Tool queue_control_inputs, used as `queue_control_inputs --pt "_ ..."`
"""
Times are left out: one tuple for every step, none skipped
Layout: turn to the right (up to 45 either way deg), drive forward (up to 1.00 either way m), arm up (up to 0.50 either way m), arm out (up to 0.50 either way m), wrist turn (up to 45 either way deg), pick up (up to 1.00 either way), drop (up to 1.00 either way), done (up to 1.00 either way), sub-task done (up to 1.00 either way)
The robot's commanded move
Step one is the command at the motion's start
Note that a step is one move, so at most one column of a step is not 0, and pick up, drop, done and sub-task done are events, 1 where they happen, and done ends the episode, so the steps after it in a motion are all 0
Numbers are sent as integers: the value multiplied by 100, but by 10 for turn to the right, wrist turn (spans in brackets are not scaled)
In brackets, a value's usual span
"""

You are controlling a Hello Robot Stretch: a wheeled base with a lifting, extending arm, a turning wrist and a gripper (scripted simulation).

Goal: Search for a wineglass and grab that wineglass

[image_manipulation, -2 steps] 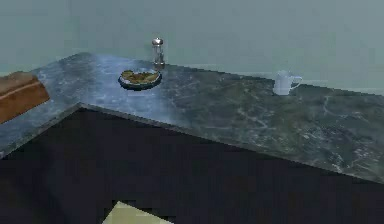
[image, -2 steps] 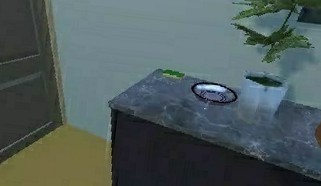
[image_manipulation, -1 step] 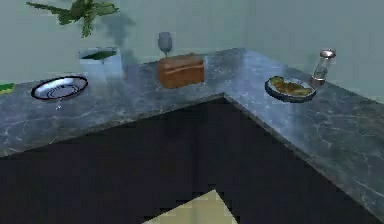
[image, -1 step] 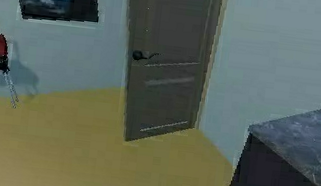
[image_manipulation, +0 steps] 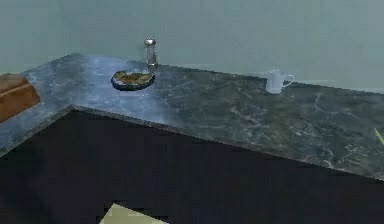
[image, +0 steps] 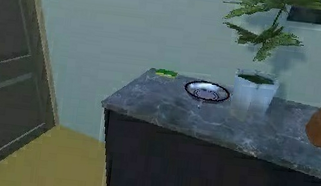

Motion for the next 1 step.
queue_control_inputs --pt "450 0 0 0 0 0 0 0 0"
